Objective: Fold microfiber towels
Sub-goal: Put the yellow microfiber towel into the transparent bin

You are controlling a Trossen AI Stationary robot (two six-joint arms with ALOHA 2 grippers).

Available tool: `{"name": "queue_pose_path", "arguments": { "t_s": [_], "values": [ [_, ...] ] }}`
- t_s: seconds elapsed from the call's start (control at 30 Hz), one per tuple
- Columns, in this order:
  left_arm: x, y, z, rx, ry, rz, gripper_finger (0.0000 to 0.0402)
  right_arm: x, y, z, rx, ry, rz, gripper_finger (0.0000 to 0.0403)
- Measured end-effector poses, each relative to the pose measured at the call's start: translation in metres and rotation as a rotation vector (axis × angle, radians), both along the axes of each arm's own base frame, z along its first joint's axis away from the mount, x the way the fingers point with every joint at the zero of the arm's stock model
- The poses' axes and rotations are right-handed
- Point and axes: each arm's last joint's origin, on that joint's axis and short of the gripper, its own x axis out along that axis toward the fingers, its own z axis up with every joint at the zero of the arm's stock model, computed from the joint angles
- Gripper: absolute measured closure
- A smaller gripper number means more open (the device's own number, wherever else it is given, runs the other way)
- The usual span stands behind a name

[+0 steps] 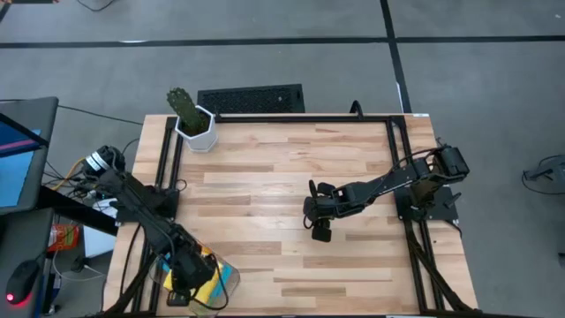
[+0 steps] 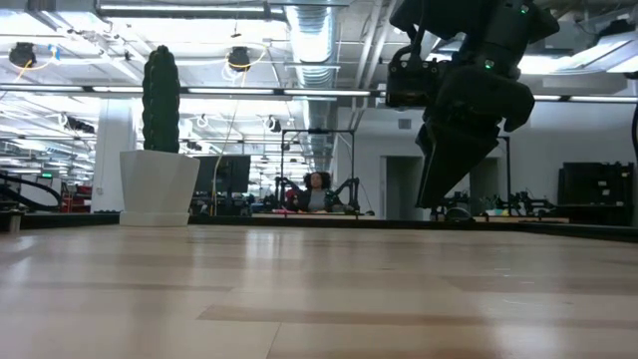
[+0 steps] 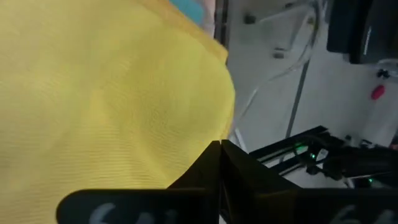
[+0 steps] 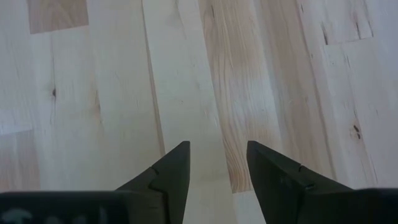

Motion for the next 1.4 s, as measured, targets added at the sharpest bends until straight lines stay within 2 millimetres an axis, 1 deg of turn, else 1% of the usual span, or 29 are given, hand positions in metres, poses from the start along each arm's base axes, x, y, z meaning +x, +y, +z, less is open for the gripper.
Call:
{"name": "queue_pose_path", "arguments": {
  "t_s": [0.13, 0.27, 0.43, 0.57, 0.67, 0.8, 0.9, 0.97, 1.07, 1.17, 1.23, 1.33, 1.4],
  "values": [
    [-0.003, -0.003, -0.011, 0.008, -0.011, 0.063, 0.0397, 0.0, 0.0, 0.0, -0.001, 0.003, 0.0, 0.022],
    [-0.007, -0.009, -0.019, -0.009, -0.023, 0.083, 0.0397, -0.001, 0.0, 0.0, -0.006, 0.008, 0.01, 0.022],
    [-0.011, -0.009, -0.025, 0.049, -0.072, 0.105, 0.0397, -0.001, 0.0, 0.0, -0.011, 0.016, 0.015, 0.022],
    [-0.015, -0.008, -0.035, 0.094, -0.094, 0.119, 0.0397, -0.001, -0.001, -0.001, -0.014, 0.019, 0.021, 0.022],
    [-0.017, -0.007, -0.046, 0.065, -0.07, 0.16, 0.0397, -0.002, -0.001, -0.001, -0.016, 0.03, 0.021, 0.022],
    [-0.016, -0.01, -0.05, -0.03, -0.043, 0.198, 0.0397, -0.005, -0.001, -0.002, -0.022, 0.054, 0.021, 0.022],
    [-0.014, -0.01, -0.046, -0.08, 0.003, 0.192, 0.0397, -0.006, -0.002, -0.002, -0.025, 0.068, 0.022, 0.022],
    [-0.01, -0.009, -0.035, -0.118, 0.001, 0.202, 0.0397, -0.007, -0.002, -0.001, -0.029, 0.067, 0.032, 0.022],
    [-0.006, -0.002, -0.01, -0.148, -0.081, 0.268, 0.0397, -0.007, -0.002, 0.005, -0.029, 0.041, 0.041, 0.022],
    [-0.006, 0.005, 0.002, -0.08, -0.193, 0.363, 0.0397, -0.006, -0.005, 0.008, -0.029, 0.022, 0.043, 0.022],
    [-0.005, 0.008, 0.003, -0.04, -0.234, 0.409, 0.0397, -0.007, -0.007, 0.007, -0.033, 0.038, 0.037, 0.022],
    [-0.005, 0.008, -0.006, 0.01, -0.216, 0.424, 0.0397, -0.007, -0.01, 0.007, -0.034, 0.046, 0.03, 0.022],
    [0.0, 0.009, -0.011, 0.047, -0.24, 0.437, 0.0397, -0.007, -0.01, 0.007, -0.034, 0.048, 0.028, 0.022]
  ]
}}
